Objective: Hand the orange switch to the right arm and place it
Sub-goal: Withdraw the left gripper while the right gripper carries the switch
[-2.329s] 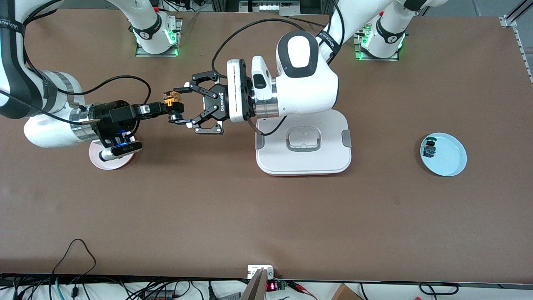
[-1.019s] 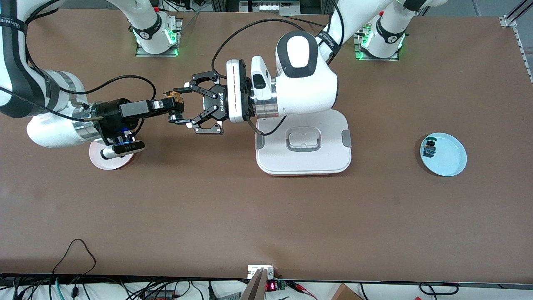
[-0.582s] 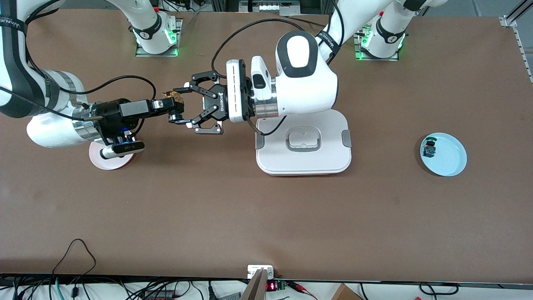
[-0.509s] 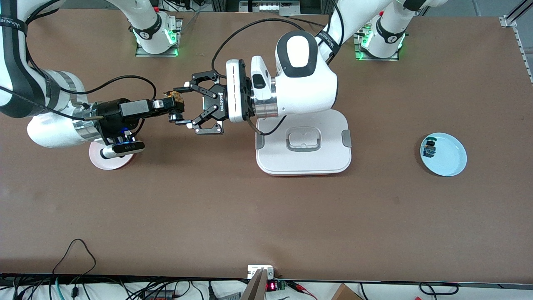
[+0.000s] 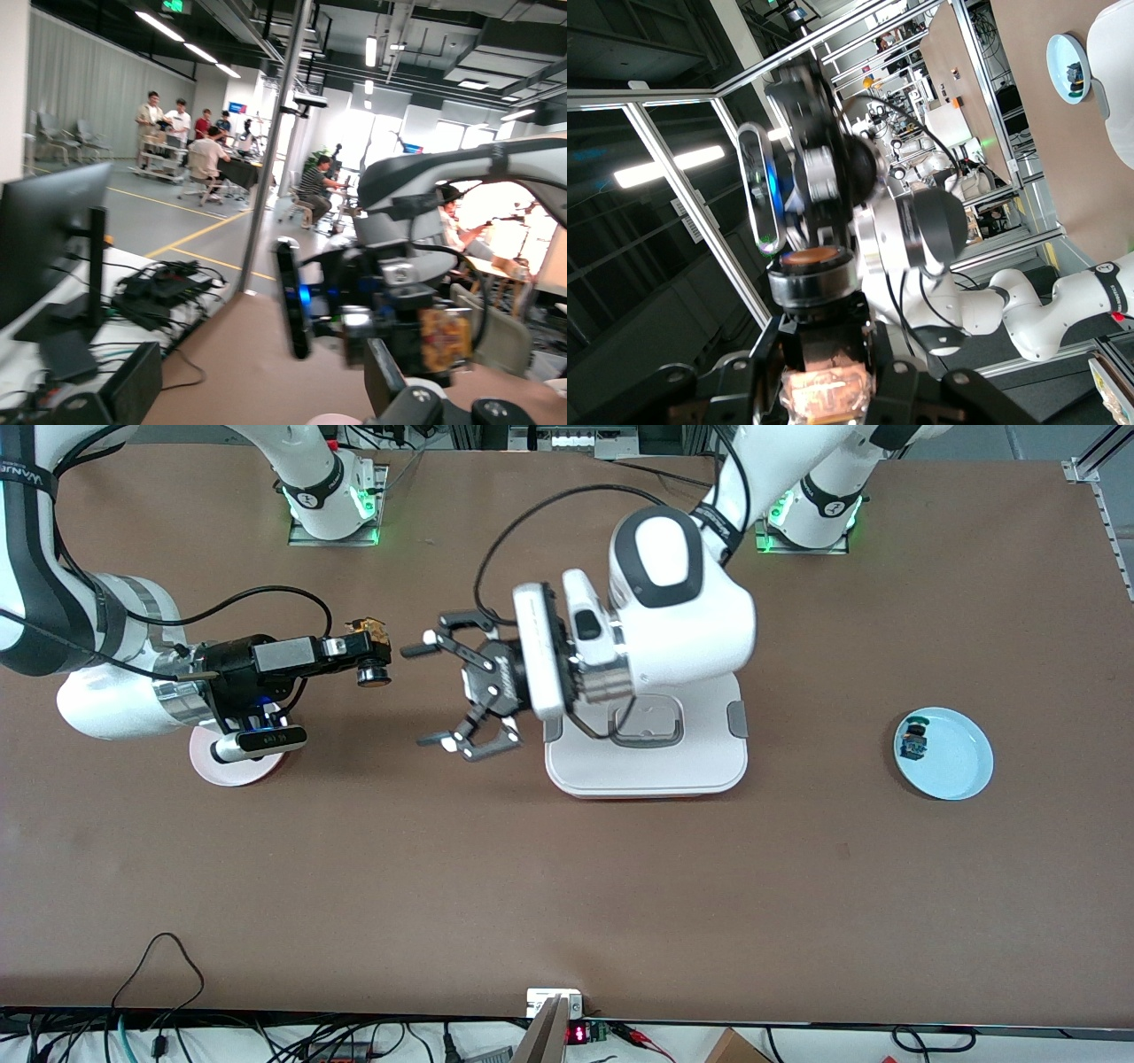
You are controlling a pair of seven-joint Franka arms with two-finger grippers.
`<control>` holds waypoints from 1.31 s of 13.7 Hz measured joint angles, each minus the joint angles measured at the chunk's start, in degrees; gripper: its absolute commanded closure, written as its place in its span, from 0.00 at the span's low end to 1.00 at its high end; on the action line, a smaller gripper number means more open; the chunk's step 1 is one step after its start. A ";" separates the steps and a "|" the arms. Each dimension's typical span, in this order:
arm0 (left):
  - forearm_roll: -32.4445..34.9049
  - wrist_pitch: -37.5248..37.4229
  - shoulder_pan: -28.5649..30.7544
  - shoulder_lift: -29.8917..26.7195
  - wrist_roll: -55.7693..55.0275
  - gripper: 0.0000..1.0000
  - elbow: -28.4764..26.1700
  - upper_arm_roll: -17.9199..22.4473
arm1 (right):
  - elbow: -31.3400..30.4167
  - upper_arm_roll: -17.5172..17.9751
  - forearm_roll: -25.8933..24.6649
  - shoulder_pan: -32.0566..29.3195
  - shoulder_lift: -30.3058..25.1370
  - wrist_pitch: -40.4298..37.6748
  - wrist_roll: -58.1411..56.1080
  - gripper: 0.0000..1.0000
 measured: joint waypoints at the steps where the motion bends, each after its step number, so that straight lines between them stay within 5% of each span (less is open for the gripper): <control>1: 0.00 -0.67 2.15 0.00 1.25 0.00 0.12 0.03 | 0.00 -0.02 0.00 0.00 0.00 0.03 -0.72 0.88; 7: 0.01 -24.36 18.43 0.47 2.81 0.00 -0.59 0.51 | -0.22 -0.47 -5.90 -1.71 0.09 0.05 -6.34 0.89; 11: 0.68 -36.11 30.73 0.97 2.88 0.00 -3.44 0.89 | -0.22 -0.60 -17.02 -3.70 0.07 0.02 -8.41 0.89; 18: 18.82 -50.68 47.52 1.47 3.03 0.00 -4.30 0.56 | -0.22 -0.74 -40.35 -7.02 -0.09 0.01 -26.16 0.90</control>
